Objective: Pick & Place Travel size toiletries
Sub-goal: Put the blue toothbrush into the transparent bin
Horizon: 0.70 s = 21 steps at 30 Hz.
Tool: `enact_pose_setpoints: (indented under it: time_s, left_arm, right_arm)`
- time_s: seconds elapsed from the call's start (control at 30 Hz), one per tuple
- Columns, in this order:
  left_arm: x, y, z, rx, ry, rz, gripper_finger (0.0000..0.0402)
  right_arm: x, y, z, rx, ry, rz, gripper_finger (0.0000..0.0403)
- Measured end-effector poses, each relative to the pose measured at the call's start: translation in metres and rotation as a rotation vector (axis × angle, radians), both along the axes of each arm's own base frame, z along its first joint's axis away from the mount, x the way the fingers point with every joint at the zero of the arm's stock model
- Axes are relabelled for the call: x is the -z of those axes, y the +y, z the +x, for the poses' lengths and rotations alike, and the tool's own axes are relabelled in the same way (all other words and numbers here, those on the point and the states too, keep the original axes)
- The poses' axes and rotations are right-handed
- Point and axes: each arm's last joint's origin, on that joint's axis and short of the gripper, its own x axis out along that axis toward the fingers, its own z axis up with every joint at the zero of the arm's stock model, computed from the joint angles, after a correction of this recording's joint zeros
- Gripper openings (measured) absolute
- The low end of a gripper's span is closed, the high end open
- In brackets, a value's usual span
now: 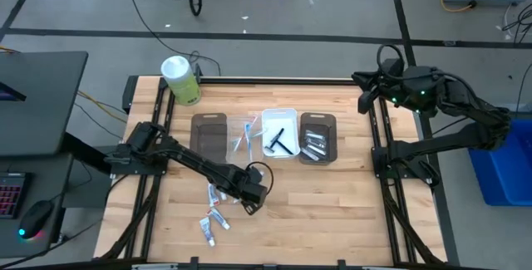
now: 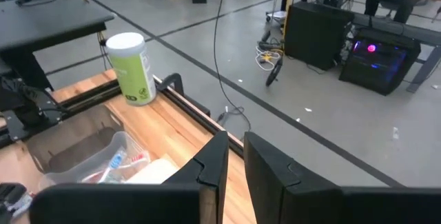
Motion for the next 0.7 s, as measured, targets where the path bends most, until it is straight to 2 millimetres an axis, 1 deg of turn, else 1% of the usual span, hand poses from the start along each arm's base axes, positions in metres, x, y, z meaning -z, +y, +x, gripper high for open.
enact_pose_setpoints:
  time_s: [0.07,0.23,0.47,0.57,0.7]
  left_arm:
    - [0.004,-0.001,0.003,-0.005,-0.012,-0.006,0.0215]
    - [0.020,-0.003,0.004,-0.004,0.047,-0.015,0.0210]
    - [0.023,-0.003,0.005,-0.015,0.054,-0.015,0.0206]
    - [0.023,-0.003,0.004,-0.014,0.056,-0.008,0.0188]
    - [0.023,-0.003,0.004,-0.013,0.057,-0.007,0.0151]
  right_arm:
    - [0.000,0.000,0.000,-0.001,-0.002,0.000,0.0053]
    - [0.000,0.000,0.000,-0.001,0.000,0.000,0.0053]
    - [0.000,0.001,0.000,-0.023,-0.001,0.010,0.0053]
    - [0.000,0.001,0.000,-0.024,-0.001,0.010,0.0053]
    - [0.000,0.001,0.000,-0.024,-0.001,0.010,0.0053]
